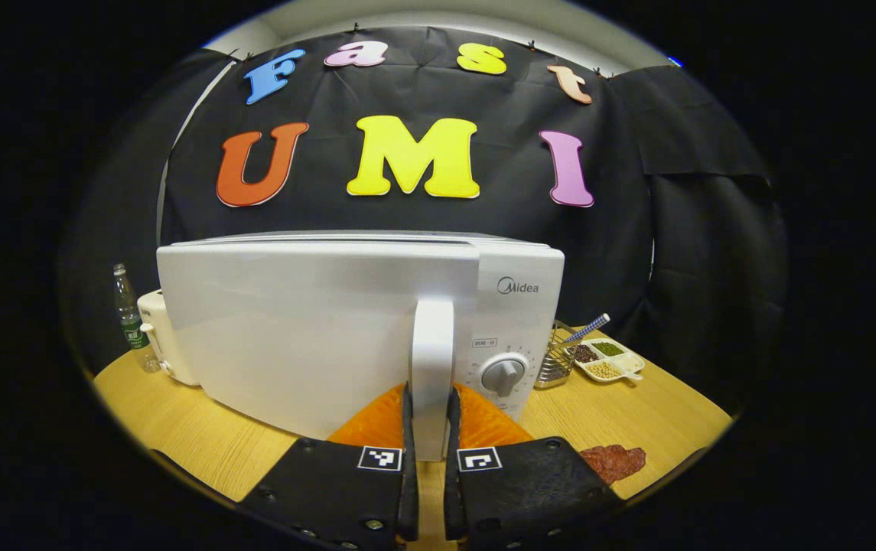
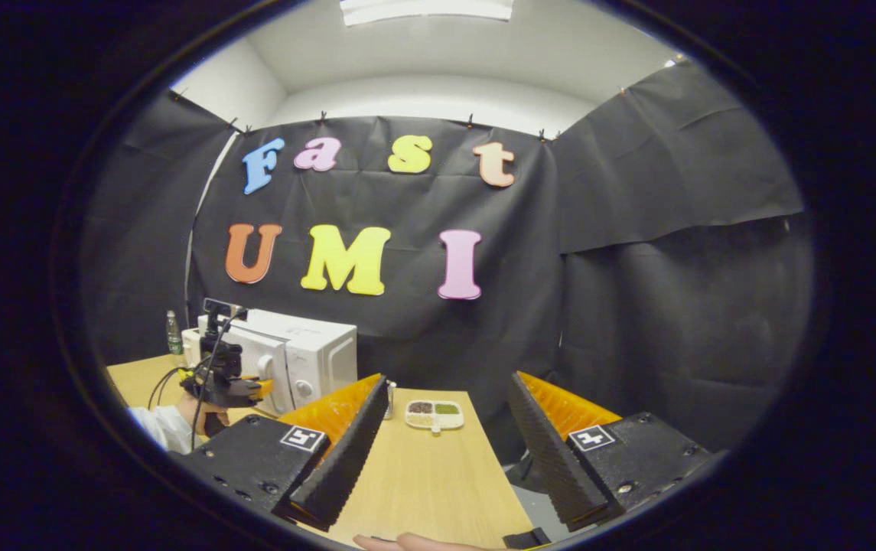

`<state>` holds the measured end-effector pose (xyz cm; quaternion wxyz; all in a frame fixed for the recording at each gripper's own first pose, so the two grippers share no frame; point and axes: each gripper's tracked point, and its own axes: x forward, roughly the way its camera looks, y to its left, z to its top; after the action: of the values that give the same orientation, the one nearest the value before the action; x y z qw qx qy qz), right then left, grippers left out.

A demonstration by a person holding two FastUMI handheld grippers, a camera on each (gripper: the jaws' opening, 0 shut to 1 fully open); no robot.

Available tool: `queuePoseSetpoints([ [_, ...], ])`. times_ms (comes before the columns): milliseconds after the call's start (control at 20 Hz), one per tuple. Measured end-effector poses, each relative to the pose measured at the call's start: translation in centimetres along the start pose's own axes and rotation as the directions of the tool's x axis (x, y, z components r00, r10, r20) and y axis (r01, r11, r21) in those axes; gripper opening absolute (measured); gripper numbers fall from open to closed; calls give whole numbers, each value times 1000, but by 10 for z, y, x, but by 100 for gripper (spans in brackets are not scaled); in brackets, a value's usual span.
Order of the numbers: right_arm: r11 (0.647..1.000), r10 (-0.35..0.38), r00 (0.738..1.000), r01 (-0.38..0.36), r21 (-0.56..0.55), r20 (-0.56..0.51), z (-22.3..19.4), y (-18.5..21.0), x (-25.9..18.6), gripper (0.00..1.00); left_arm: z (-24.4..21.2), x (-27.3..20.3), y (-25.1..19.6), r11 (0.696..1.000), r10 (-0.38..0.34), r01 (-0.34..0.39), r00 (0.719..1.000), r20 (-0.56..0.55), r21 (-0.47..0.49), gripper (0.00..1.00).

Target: Open the microwave oven with the left hand, put the food in, and close the microwave oven.

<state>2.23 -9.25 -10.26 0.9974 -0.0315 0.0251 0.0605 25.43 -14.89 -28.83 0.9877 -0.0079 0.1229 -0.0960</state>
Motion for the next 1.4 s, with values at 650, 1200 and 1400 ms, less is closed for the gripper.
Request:
queuePoseSetpoints([
  [650, 995, 98, 995, -99, -14, -26, -5, 83, -16, 100, -33, -149, 75, 999, -36, 35, 999, 30, 6, 15],
  [1200, 977, 205, 975, -209, -42, -91, -20, 165, 15, 100, -42, -301, 223, 961, 272, -275, 959, 79, 28, 96],
  [1400, 976, 211, 969, -216, -31, -131, -28, 172, 44, 96, -11, -332, 231, 954, 294, -298, 947, 127, 14, 96],
])
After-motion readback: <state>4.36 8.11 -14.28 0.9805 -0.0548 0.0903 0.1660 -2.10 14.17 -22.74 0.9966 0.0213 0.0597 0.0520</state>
